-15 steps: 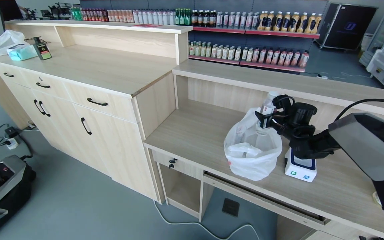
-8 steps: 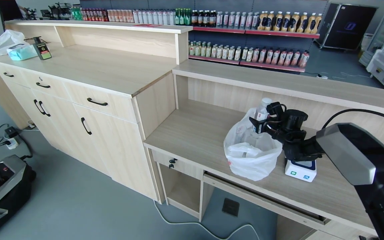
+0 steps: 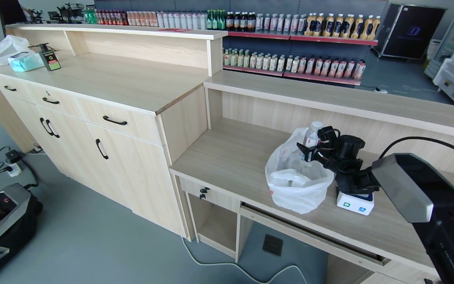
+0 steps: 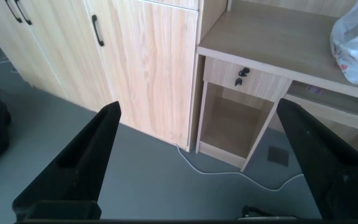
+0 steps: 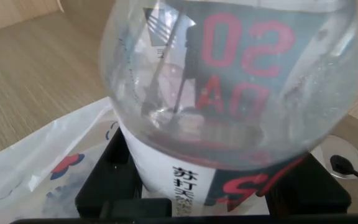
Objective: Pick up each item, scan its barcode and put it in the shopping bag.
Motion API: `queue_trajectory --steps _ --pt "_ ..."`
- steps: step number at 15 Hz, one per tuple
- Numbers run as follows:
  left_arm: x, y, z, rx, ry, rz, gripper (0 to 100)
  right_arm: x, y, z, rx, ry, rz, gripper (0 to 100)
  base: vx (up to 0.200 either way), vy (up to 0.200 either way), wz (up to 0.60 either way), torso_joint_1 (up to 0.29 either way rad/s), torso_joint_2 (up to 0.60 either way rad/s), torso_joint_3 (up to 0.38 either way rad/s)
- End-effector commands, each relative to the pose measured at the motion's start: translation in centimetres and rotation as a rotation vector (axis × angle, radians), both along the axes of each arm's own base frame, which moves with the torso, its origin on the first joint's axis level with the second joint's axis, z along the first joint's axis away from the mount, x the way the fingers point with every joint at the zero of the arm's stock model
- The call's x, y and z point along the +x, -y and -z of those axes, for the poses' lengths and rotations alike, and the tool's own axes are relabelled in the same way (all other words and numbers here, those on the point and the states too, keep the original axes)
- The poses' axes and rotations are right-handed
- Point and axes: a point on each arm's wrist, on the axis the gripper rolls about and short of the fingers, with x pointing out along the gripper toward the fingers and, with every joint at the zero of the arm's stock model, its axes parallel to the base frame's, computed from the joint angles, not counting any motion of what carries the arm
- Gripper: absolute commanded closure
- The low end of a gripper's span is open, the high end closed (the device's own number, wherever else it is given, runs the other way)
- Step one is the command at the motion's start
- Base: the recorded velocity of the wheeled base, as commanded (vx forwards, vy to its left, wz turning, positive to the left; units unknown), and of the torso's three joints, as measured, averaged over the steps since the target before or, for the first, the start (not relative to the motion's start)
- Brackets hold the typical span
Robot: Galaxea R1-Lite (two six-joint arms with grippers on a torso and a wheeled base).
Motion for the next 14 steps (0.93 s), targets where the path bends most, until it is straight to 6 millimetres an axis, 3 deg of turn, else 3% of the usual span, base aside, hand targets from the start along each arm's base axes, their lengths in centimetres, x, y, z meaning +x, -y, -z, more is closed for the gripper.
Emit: queue_trajectory --steps 1,4,5,8,10,12,14 --pt "0.0 0.0 0.0 0.000 -0.001 0.000 0 0.0 0.0 0.8 -0.005 -0.015 -0.002 100 0.000 0.000 0.00 0.000 0.00 0.000" --pt "0.0 0.0 0.0 0.000 -0.001 0.000 0 -0.2 0.3 1.9 -0.012 -0.043 0.001 100 0.000 0.000 0.00 0.000 0.00 0.000" --pt "0.0 0.0 0.0 0.000 -0.001 0.000 0 -0.2 0.3 1.9 -0.012 -0.043 0.001 0 0.000 0.000 0.00 0.000 0.00 0.000" --pt "0.0 0.0 0.0 0.000 0.000 0.000 0 -0.4 0.9 1.3 -0.020 -0.028 0.010 0 0.000 0.000 0.00 0.000 0.00 0.000" --pt "0.0 0.0 0.0 0.000 -0.001 0.000 0 -1.0 1.5 -1.3 -0.020 -0.008 0.023 0 0.000 0.000 0.00 0.000 0.00 0.000" --pt "0.0 0.0 0.0 0.000 -0.001 0.000 0 -3.6 1.7 -7.1 -0.030 0.054 0.029 0 0.000 0.000 0.00 0.000 0.00 0.000" --pt "0.0 0.0 0.0 0.000 0.000 0.000 0 -8.0 3.3 -11.6 -0.098 0.080 0.067 0 0.000 0.000 0.00 0.000 0.00 0.000"
